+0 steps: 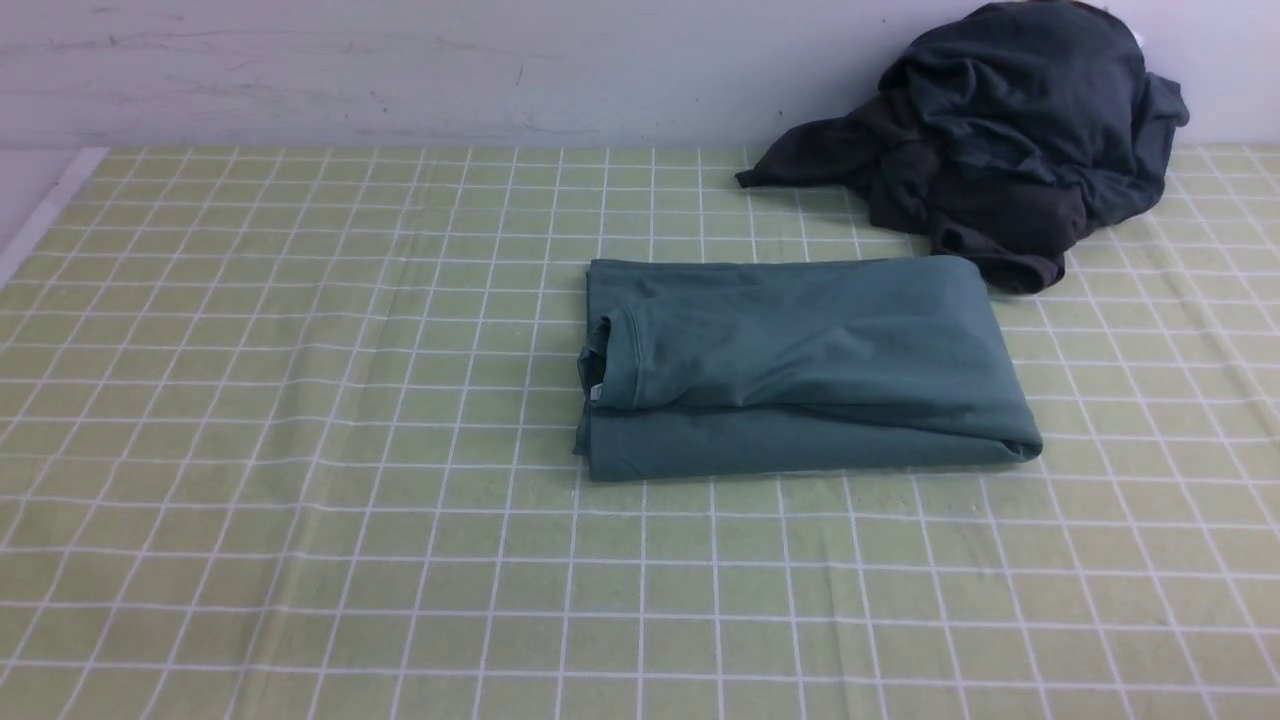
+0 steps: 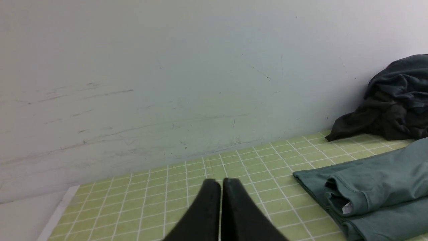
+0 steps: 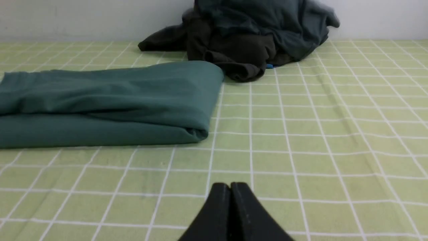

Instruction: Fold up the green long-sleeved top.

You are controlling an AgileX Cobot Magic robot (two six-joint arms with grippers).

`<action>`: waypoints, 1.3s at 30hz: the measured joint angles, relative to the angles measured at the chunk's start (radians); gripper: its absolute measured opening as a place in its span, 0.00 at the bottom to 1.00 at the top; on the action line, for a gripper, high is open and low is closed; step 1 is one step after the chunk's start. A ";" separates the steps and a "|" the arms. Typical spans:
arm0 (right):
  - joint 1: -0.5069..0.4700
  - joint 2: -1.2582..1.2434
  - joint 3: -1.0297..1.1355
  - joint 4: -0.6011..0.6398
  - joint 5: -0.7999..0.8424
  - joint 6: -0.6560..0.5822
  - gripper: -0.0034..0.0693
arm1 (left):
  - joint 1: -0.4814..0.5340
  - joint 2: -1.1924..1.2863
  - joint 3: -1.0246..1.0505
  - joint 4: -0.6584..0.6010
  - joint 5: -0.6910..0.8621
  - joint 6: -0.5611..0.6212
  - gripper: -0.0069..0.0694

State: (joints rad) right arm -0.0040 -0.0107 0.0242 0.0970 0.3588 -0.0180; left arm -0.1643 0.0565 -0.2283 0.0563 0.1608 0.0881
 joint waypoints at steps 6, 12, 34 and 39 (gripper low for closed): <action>0.000 0.000 -0.002 0.002 0.011 0.000 0.03 | 0.000 0.001 0.000 0.000 0.000 -0.001 0.09; 0.000 0.000 -0.002 0.002 0.011 0.000 0.03 | 0.000 0.001 0.000 0.000 0.000 -0.001 0.09; 0.000 0.000 -0.002 0.006 0.015 0.001 0.03 | 0.085 -0.068 0.255 -0.094 0.110 -0.002 0.09; 0.000 0.000 -0.003 0.006 0.016 0.001 0.03 | 0.104 -0.068 0.253 -0.135 0.204 -0.002 0.09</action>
State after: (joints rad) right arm -0.0040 -0.0107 0.0214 0.1025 0.3751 -0.0168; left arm -0.0599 -0.0114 0.0246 -0.0783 0.3648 0.0857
